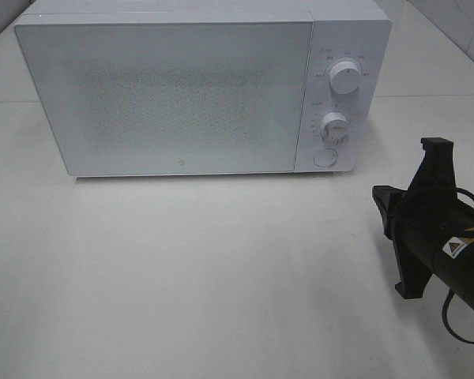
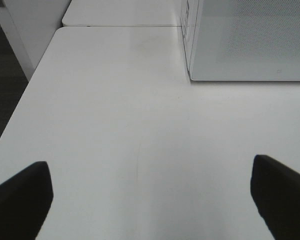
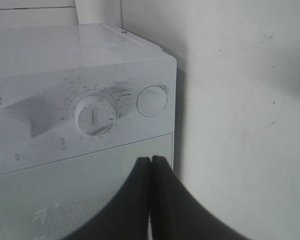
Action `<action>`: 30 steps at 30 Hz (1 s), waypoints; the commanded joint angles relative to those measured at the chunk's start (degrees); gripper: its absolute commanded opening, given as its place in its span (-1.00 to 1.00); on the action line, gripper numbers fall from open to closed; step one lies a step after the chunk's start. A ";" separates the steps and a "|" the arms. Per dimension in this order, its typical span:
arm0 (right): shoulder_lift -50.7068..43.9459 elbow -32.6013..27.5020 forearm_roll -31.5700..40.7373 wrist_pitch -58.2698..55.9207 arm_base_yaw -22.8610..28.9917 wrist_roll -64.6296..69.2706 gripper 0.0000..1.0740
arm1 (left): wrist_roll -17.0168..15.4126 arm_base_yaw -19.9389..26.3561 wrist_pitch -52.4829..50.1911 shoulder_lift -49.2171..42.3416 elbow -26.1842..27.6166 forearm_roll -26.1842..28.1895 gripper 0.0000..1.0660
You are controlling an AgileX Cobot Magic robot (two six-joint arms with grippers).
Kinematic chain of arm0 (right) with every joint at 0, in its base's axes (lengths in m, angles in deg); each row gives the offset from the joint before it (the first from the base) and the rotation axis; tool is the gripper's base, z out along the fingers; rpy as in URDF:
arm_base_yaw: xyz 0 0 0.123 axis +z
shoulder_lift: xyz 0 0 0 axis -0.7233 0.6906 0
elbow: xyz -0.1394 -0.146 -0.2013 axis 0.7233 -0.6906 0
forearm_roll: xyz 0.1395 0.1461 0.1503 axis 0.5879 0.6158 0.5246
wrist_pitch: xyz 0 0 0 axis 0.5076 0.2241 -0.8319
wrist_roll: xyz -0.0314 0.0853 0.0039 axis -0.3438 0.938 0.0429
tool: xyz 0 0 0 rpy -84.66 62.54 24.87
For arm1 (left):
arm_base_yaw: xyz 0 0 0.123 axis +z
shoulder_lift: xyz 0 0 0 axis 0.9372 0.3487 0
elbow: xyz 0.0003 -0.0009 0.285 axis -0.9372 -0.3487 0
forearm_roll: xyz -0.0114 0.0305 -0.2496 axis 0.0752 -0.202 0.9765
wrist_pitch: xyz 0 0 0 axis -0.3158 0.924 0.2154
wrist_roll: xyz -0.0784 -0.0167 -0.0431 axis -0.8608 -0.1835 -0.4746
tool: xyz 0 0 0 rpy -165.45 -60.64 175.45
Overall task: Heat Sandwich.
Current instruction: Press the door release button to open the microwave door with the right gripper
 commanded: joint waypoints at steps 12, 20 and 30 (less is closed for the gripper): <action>0.46 4.35 -0.29 -6.65 -1.32 -4.93 -0.99 | -0.06 0.06 -0.52 -1.43 -0.11 0.29 0.90; 6.36 10.77 -3.50 -9.63 -4.18 -5.16 -0.99 | -0.06 0.06 -0.52 -1.43 -0.11 0.29 0.90; 12.55 18.74 -4.87 -10.94 -5.27 -5.44 -0.99 | -0.06 0.06 -0.52 -1.43 -0.11 0.29 0.90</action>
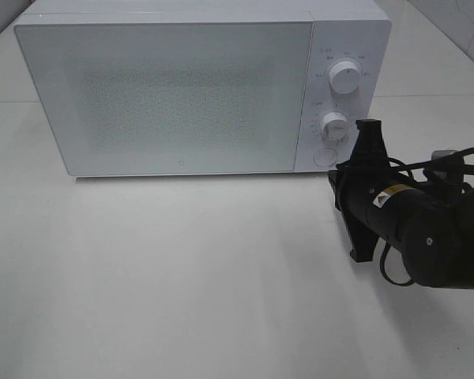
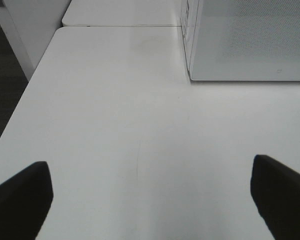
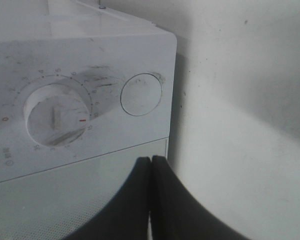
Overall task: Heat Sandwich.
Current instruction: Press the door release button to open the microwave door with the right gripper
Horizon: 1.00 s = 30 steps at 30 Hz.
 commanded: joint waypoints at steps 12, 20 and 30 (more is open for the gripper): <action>6.25 9.28 -1.49 -3.38 -3.04 -1.09 -0.99 | -0.06 0.06 -0.52 -1.43 -0.11 0.29 0.90; 9.34 14.50 -2.23 -4.98 -5.50 -2.35 -0.99 | -0.06 0.06 -0.52 -1.43 -0.11 0.29 0.90; 12.55 17.48 0.40 -4.64 -6.65 -3.50 -0.98 | -0.06 0.06 -0.52 -1.43 -0.11 0.29 0.90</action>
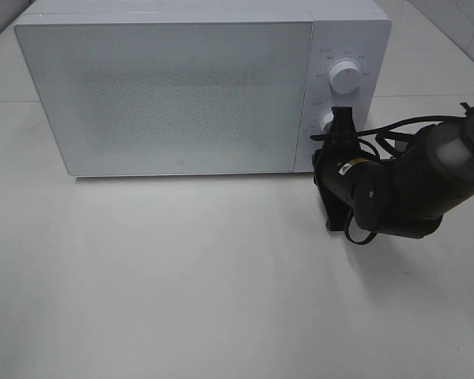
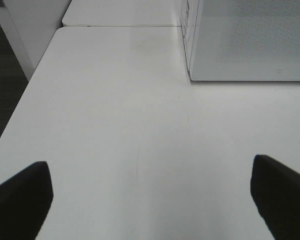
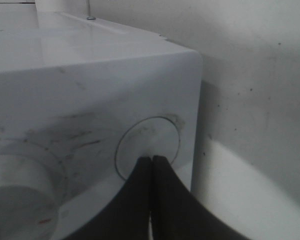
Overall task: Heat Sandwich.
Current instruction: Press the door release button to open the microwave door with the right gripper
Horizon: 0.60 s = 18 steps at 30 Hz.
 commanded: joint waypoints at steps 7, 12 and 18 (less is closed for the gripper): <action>0.11 1.43 0.29 2.52 -1.95 -2.12 -0.98 | -0.06 0.06 -0.52 -1.43 -0.11 0.29 0.90; 0.11 2.12 0.34 4.41 -1.95 -2.18 -0.98 | -0.06 0.06 -0.52 -1.43 -0.11 0.29 0.90; 0.11 4.18 -0.80 10.26 -1.95 -2.18 -0.98 | -0.06 0.06 -0.52 -1.43 -0.11 0.29 0.90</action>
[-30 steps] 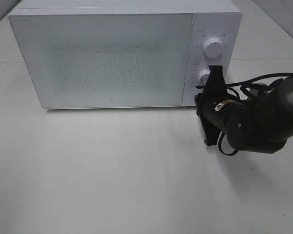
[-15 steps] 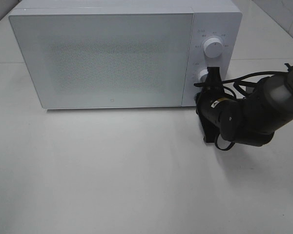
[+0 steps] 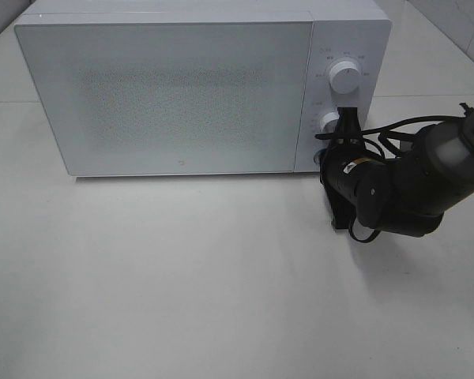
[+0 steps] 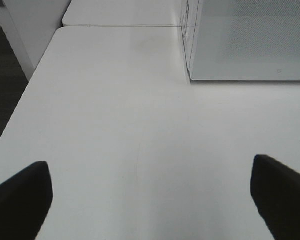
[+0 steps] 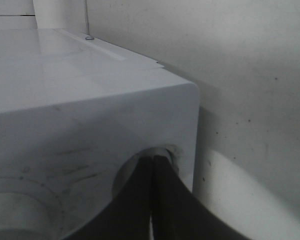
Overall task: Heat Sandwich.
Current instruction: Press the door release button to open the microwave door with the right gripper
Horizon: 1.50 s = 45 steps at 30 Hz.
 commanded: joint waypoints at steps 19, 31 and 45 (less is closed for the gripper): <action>3.44 9.11 -3.38 18.74 -0.63 -0.34 -0.96 | -0.06 0.06 -0.52 -1.43 -0.11 0.29 0.90; 3.44 9.05 -5.10 17.82 -0.63 -0.46 -0.94 | -0.06 0.06 -0.52 -1.43 -0.11 0.29 0.90; 2.58 9.05 -6.25 9.11 -0.63 -1.03 -0.97 | -0.06 0.06 -0.52 -1.43 -0.11 0.29 0.90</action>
